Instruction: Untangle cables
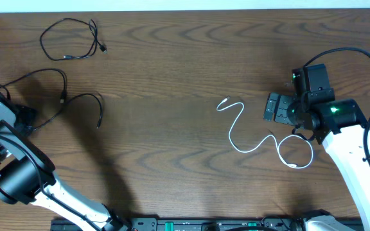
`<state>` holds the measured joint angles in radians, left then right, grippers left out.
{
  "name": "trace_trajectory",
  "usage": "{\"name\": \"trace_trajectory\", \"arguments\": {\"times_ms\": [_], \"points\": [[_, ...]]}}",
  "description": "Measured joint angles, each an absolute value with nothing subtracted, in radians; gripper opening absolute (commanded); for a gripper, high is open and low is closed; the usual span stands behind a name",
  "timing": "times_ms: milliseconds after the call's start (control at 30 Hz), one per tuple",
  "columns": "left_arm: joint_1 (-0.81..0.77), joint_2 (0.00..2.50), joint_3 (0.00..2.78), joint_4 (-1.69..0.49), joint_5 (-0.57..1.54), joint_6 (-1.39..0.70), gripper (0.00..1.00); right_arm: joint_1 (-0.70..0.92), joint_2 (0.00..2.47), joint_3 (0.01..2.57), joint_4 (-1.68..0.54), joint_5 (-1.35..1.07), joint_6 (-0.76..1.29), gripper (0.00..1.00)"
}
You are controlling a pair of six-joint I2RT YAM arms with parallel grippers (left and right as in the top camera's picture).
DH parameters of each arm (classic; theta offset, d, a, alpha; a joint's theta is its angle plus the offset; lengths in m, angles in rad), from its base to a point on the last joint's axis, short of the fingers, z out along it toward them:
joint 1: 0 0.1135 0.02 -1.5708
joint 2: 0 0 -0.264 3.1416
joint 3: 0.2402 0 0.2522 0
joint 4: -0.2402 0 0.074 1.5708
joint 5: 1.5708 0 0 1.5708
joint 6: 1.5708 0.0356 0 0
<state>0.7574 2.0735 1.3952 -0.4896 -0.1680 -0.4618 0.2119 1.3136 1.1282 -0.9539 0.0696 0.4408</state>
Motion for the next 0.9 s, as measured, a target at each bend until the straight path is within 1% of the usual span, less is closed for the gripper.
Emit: {"name": "trace_trajectory", "arguments": {"times_ms": [33,67,133,167,200,367,400,533,567,700,800,833,867,900], "points": [[0.757,2.076,1.395,-0.490,-0.168,-0.470,0.97,0.212,1.314,1.128,-0.954,0.069,0.441,0.99],[0.757,2.077,1.395,-0.489,-0.168,-0.476,0.88,0.212,1.314,1.128,-0.954,0.069,0.441,0.99],[0.757,2.086,1.395,-0.483,-0.168,-0.495,0.66,0.212,1.314,1.128,-0.955,0.069,0.441,0.99],[0.757,2.091,1.395,-0.477,-0.165,-0.500,0.59,0.212,1.314,1.128,-0.955,0.067,0.441,0.99],[0.757,2.092,1.395,-0.469,-0.166,-0.501,0.54,0.212,1.314,1.128,-0.956,0.067,0.441,0.99],[0.757,2.104,1.395,-0.408,-0.155,-0.506,0.14,0.212,1.314,1.128,-0.960,0.067,0.441,0.99],[0.757,2.104,1.395,-0.395,-0.145,-0.506,0.12,0.212,1.314,1.128,-0.961,0.065,0.441,0.99],[0.757,2.106,1.395,-0.346,-0.091,-0.517,0.09,0.212,1.314,1.128,-0.960,0.059,0.441,0.99],[0.757,2.106,1.395,-0.330,-0.081,-0.518,0.07,0.212,1.314,1.128,-0.961,0.055,0.441,0.99],[0.757,2.107,1.396,-0.270,-0.049,-0.518,0.08,0.212,1.314,1.128,-0.961,0.038,0.441,0.99],[0.757,2.107,1.411,-0.257,0.011,-0.515,0.08,0.212,1.314,1.128,-0.960,0.033,0.441,0.99],[0.757,2.107,1.425,-0.258,0.032,-0.514,0.11,0.212,1.314,1.128,-0.960,0.032,0.441,0.99],[0.757,2.107,1.446,-0.259,0.053,-0.512,0.28,0.212,1.314,1.128,-0.960,0.032,0.441,0.99],[0.757,2.107,1.458,-0.261,0.059,-0.512,0.39,0.212,1.314,1.128,-0.959,0.031,0.441,0.99]]}}
